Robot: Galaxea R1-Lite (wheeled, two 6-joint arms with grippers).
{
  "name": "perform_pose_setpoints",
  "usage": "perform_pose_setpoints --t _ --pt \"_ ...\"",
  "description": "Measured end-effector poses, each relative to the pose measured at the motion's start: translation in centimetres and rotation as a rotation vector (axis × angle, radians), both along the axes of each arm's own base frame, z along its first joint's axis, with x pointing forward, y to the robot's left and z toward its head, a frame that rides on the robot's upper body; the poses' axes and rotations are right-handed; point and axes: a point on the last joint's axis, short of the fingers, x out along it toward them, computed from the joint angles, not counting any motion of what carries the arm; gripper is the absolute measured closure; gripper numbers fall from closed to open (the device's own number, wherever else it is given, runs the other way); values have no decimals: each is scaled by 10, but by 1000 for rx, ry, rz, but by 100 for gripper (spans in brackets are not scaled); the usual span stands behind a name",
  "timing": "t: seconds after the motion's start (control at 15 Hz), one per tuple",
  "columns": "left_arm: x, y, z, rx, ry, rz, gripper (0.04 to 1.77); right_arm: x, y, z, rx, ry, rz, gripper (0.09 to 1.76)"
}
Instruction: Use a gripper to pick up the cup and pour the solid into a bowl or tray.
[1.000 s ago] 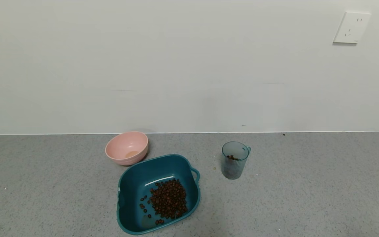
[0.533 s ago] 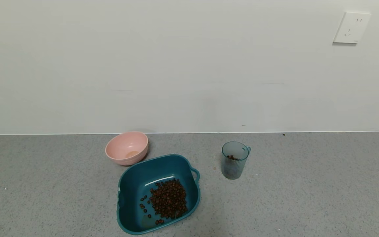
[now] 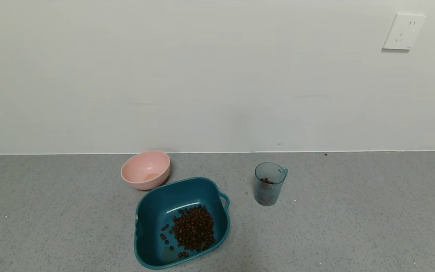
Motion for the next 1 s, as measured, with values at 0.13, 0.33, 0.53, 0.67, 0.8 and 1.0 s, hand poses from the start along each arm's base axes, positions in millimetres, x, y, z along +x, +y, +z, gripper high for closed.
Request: perform_pose_setpoints --t 0.13,0.33,0.53,0.67,0.8,1.0 --pt "0 0 0 0 0 0 6 1 0 -11 -12 -33 4 15" --pt "0 0 0 0 0 0 6 8 0 -26 -33 -87 5 15" --pt "0 0 0 0 0 0 6 13 1 -42 -45 -51 47 15" --pt "0 0 0 0 0 0 6 15 1 -50 -45 -6 65 15" --pt "0 0 0 0 0 0 6 15 1 -52 -29 9 68 15" --pt "0 0 0 0 0 0 6 15 1 -52 -22 10 69 15"
